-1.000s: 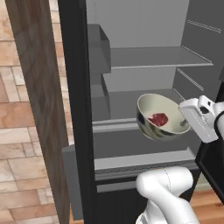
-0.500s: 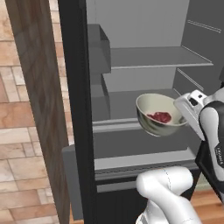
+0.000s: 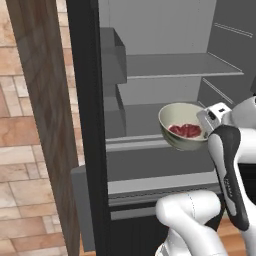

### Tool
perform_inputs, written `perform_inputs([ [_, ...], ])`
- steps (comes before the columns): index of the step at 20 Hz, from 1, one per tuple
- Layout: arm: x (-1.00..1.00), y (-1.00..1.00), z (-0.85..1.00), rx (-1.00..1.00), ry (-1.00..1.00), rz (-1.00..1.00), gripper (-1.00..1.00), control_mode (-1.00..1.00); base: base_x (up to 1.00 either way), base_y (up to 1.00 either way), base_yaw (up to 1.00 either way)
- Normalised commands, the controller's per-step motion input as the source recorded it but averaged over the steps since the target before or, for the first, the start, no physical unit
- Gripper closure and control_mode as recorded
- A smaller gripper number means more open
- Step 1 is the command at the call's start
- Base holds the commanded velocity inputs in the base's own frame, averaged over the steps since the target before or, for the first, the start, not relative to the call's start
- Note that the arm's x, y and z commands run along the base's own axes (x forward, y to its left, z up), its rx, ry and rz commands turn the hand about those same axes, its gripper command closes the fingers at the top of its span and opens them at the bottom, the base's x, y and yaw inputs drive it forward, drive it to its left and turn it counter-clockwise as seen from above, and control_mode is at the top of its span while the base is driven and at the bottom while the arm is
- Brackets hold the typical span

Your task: Place one of the steaks on the plate and the other in the bowl. Then place the bowl in the fridge.

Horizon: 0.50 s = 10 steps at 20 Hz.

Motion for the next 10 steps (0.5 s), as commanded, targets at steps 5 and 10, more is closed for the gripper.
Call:
perform_inputs([
  [5, 0.37, -0.02, 0.00, -0.05, 0.00, -0.16, 1.00, -1.00, 0.00, 0.00, 0.00],
  [10, 0.36, -0.15, -0.01, 0.00, 0.00, -0.10, 1.00, -1.00, 0.00, 0.00, 0.00],
])
